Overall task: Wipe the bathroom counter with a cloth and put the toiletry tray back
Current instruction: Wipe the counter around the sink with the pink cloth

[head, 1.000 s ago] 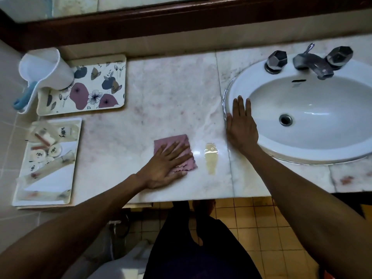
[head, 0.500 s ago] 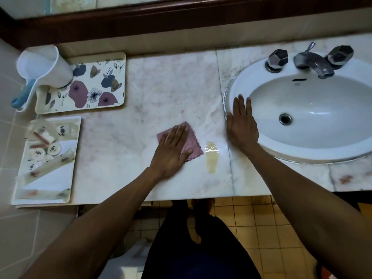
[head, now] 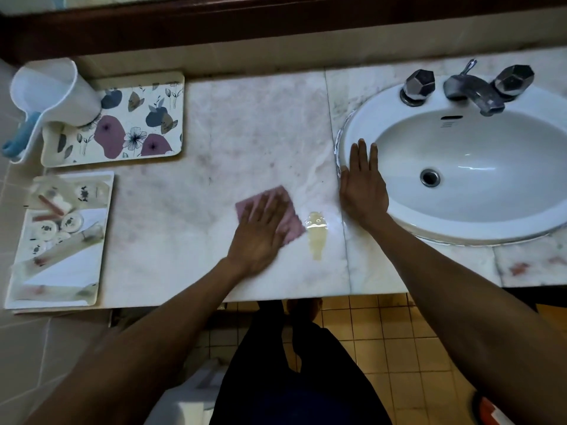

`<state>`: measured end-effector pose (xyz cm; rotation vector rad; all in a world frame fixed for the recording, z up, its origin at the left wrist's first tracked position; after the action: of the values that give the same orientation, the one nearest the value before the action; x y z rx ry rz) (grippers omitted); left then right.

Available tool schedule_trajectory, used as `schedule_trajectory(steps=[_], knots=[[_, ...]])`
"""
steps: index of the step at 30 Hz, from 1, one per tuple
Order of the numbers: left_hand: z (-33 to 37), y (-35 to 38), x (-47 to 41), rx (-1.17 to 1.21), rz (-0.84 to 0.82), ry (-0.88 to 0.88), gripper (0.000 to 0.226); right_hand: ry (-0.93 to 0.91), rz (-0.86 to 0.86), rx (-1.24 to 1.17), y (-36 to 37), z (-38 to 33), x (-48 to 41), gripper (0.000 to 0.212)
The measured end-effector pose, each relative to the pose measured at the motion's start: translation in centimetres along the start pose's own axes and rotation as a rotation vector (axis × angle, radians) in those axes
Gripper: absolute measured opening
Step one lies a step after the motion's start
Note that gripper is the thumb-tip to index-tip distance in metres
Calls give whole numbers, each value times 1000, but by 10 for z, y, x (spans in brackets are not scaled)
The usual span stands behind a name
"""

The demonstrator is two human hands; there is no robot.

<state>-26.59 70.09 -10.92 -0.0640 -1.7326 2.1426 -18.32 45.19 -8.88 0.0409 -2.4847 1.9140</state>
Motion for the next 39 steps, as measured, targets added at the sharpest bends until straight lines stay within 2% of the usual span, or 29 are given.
schedule_trajectory(steps=[2, 4, 7, 9, 11, 12, 14, 17, 19, 22, 26, 29, 32, 35, 37, 39], knots=[[-18, 1, 28, -37, -22, 119, 59, 4, 0, -6, 1, 0, -1, 56], [-50, -6, 35, -76, -16, 151, 58, 12, -6, -19, 1, 1, 0, 55], [-77, -20, 10, -38, 46, -28, 57, -17, -13, -64, -4, 1, 3, 53], [-65, -24, -12, 9, 107, -181, 56, -59, -12, -100, -6, 4, 9, 48], [-40, -20, -25, 69, 121, -258, 56, -52, 2, -133, -8, 8, 15, 49], [-25, -15, -25, 83, 111, -242, 56, -45, 7, -150, -8, 10, 18, 52], [-1, -3, -6, 54, 88, -99, 55, -64, -13, -179, -6, 16, 25, 55], [-14, 8, 31, 48, 11, 98, 56, -100, -32, -201, -7, 23, 33, 54], [-40, 5, 45, 68, -7, 123, 56, -125, -36, -201, -10, 27, 41, 55], [-55, -7, 41, 224, -4, 22, 47, -172, -39, -202, -14, 36, 56, 55], [-2, -7, 22, 437, 87, -166, 45, -213, -67, -212, -12, 45, 64, 55], [59, 7, 15, 508, 20, -98, 46, -226, -104, -239, -14, 51, 62, 55], [101, 26, 24, 257, -8, 24, 49, -250, -144, -252, -17, 65, 68, 54], [86, 27, 44, 108, -14, 57, 54, -315, -163, -235, -19, 76, 73, 55], [65, 23, 60, 72, -10, 31, 57, -337, -167, -222, -18, 81, 76, 56], [41, 17, 62, 58, -16, -76, 61, -357, -157, -216, -19, 84, 79, 57]])
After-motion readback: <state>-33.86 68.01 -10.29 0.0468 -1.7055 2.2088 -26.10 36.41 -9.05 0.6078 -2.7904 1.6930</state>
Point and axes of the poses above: each hand's wrist, its own x-axis away from the middle knuckle, its own y-axis out of the palm, z = x × y, the point moved 3 cm from there along -x, towards the middle knuckle, and after that the axes turned 5 degrees about -y, right-handed, at the moved point
